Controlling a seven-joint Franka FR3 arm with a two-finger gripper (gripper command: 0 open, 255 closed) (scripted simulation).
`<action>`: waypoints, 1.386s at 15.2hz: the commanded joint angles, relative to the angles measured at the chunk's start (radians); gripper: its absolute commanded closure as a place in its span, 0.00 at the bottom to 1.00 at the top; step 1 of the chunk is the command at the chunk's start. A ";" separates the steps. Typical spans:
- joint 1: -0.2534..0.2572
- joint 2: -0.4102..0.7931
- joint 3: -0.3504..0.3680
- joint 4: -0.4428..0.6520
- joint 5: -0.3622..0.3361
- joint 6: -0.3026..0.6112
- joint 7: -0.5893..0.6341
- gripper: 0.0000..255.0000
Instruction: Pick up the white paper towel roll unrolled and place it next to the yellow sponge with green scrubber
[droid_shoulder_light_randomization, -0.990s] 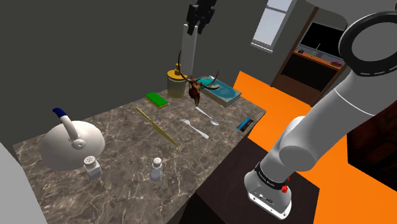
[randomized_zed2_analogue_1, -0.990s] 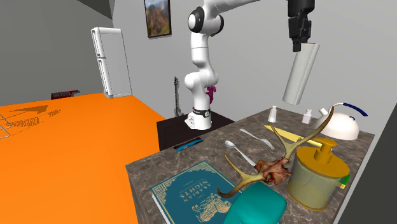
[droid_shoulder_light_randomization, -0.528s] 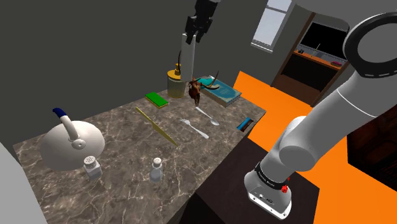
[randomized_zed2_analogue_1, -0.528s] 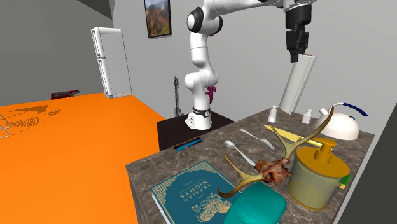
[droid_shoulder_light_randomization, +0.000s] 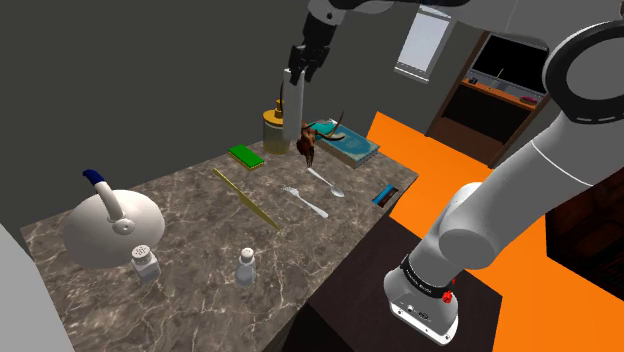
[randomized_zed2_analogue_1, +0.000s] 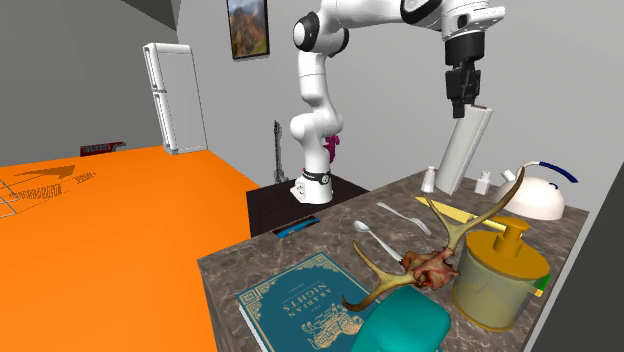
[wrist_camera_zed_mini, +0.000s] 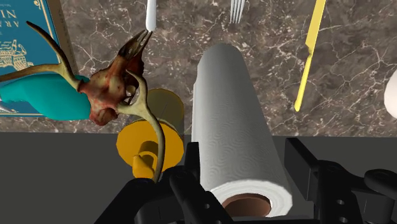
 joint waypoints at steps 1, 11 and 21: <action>0.000 -0.001 0.001 -0.027 0.000 0.026 0.001 1.00; 0.000 0.003 0.000 -0.157 0.001 0.161 -0.001 1.00; 0.000 0.029 -0.001 -0.266 0.003 0.295 -0.004 1.00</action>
